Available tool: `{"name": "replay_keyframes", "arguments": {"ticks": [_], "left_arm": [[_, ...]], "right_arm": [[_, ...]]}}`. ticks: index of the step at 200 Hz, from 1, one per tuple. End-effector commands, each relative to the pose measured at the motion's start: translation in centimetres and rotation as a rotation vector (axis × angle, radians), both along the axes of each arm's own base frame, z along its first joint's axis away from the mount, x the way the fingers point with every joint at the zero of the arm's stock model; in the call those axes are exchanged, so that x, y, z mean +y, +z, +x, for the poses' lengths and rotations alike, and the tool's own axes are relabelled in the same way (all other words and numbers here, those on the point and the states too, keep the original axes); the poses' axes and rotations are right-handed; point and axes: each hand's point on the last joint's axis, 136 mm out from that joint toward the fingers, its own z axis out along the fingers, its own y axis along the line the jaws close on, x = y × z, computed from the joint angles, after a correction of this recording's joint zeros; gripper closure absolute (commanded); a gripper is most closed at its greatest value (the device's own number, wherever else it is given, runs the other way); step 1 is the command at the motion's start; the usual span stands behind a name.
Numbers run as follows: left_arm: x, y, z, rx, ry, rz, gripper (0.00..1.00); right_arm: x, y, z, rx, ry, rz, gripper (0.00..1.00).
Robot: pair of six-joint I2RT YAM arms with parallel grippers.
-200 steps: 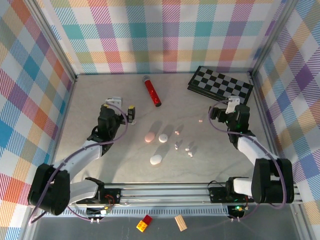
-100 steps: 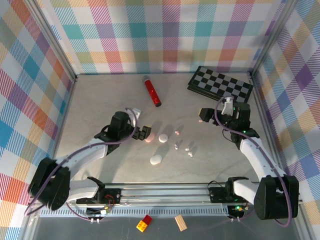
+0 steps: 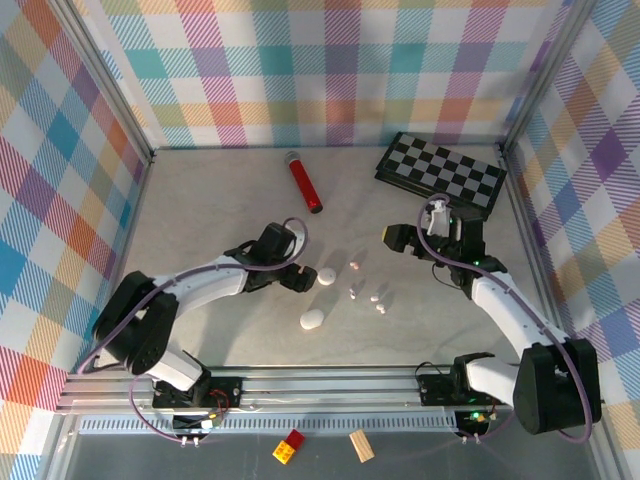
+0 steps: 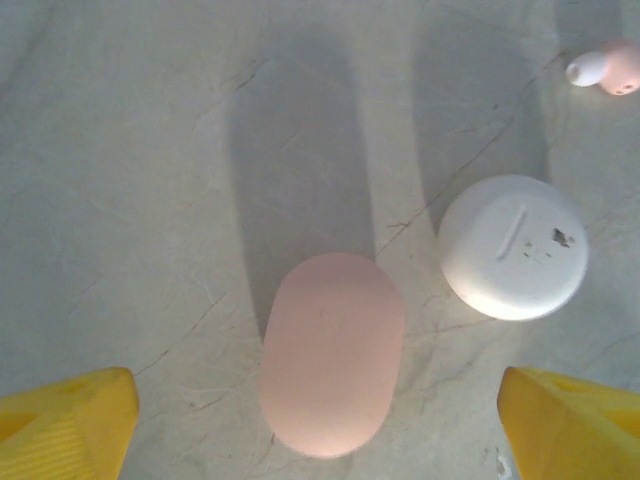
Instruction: Insert wireless bluetooth earbuds into charging case
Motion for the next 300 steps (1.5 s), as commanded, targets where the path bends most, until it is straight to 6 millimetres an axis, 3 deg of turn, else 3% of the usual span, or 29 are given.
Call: {"name": "replay_keyframes", "arguments": {"ticks": [1,17,36,61,70,92,139,181,221,262,300], "left_arm": [[0.6,-1.5,-0.7,0.085,0.022,0.073,0.17],[0.6,-2.0,-0.6,0.105,0.025,0.091,0.19],[0.3,-2.5,-0.6,0.131,0.017,0.107,0.27],[0.2,-3.2,-0.8,0.15,0.011,0.132,0.28],[0.1,-3.4,-0.7,0.154,0.013,0.141,0.35],[-0.2,-3.8,-0.8,0.171,0.001,0.154,0.42],[-0.5,-2.8,-0.6,0.13,-0.032,0.153,0.57],[-2.1,0.1,-0.2,0.01,-0.115,0.11,0.6],[-6.1,5.1,0.6,-0.155,-0.213,-0.087,0.6],[-10.9,9.3,-1.2,-0.266,-0.41,-0.318,0.6],[-12.7,10.8,-2.4,-0.349,-0.528,-0.378,0.59]], "right_arm": [[0.4,-0.1,0.1,0.009,-0.003,0.004,0.01],[0.6,-0.2,0.1,0.012,0.0,0.003,0.01],[0.7,-0.3,0.1,0.014,0.0,-0.002,0.01],[0.5,-0.4,0.2,0.017,-0.009,-0.016,0.01],[0.5,-0.4,0.3,0.017,-0.01,-0.017,0.01],[0.4,-0.4,0.5,0.028,-0.023,-0.015,0.01],[-0.8,-0.8,0.6,0.093,-0.128,-0.006,0.01],[0.4,1.0,-0.4,0.114,-0.091,0.1,0.01],[2.7,1.4,-2.5,0.233,0.017,0.26,0.01],[4.4,1.0,-4.3,0.314,0.085,0.347,0.01],[6.8,1.4,-5.2,0.34,0.166,0.382,0.12]]}}
